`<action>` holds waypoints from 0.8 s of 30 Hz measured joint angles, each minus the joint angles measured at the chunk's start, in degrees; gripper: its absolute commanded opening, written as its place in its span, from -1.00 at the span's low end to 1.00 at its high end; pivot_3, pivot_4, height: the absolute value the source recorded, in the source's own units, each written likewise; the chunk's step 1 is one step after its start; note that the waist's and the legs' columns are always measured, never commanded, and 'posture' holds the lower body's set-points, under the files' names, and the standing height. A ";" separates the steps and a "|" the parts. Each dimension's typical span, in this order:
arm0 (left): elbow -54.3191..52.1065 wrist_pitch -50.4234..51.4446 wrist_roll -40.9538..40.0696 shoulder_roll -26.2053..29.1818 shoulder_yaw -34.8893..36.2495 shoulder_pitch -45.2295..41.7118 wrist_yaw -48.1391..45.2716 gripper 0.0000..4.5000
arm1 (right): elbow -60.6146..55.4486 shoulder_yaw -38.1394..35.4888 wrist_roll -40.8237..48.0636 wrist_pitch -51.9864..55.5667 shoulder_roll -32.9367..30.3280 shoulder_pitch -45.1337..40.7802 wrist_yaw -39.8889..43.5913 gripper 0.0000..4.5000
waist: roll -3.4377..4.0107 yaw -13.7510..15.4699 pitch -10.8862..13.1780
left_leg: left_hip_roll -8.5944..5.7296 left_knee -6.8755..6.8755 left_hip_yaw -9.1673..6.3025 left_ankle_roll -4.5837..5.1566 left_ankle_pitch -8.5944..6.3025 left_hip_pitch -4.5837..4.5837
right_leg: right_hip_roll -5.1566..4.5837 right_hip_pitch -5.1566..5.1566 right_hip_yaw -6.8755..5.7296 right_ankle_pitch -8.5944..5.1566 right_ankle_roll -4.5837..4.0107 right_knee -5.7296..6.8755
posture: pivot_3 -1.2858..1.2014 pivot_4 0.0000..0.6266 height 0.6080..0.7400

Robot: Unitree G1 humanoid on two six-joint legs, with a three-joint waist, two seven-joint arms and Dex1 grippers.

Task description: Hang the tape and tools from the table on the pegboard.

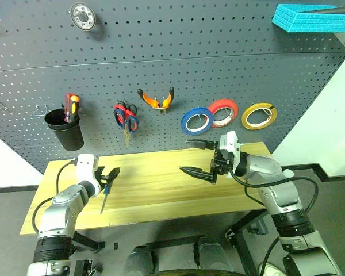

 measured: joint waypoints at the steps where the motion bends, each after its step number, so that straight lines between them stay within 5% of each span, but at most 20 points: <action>1: 1.54 2.19 0.39 0.12 0.18 -0.64 1.26 0.99 | 0.19 0.31 -0.12 -0.49 0.10 0.10 0.07 1.00 | 0.00 0.13 0.00 | 0.00 -0.02 0.00 0.00 0.00 0.08 | 0.00 0.09 0.00 0.00 0.00 -0.02 | -0.02 -1.00 0.97; 10: 20.14 11.27 4.40 1.36 -1.35 -12.47 4.71 0.99 | 0.95 1.22 -1.12 -1.27 0.06 1.16 0.82 1.00 | -0.05 0.19 -0.03 | 0.00 -0.09 0.00 -0.01 0.00 0.23 | 0.00 0.20 0.00 -0.01 0.02 -0.05 | -0.04 -1.00 0.97; 24: 45.46 5.60 9.57 1.09 -4.70 -25.16 2.37 0.99 | 2.68 3.09 -5.48 -7.74 -4.10 8.09 3.57 1.00 | -0.14 -0.26 -0.09 | 0.00 -0.11 0.00 -0.02 -0.01 0.25 | 0.00 0.24 0.00 -0.02 0.06 -0.09 | -0.06 -1.00 0.97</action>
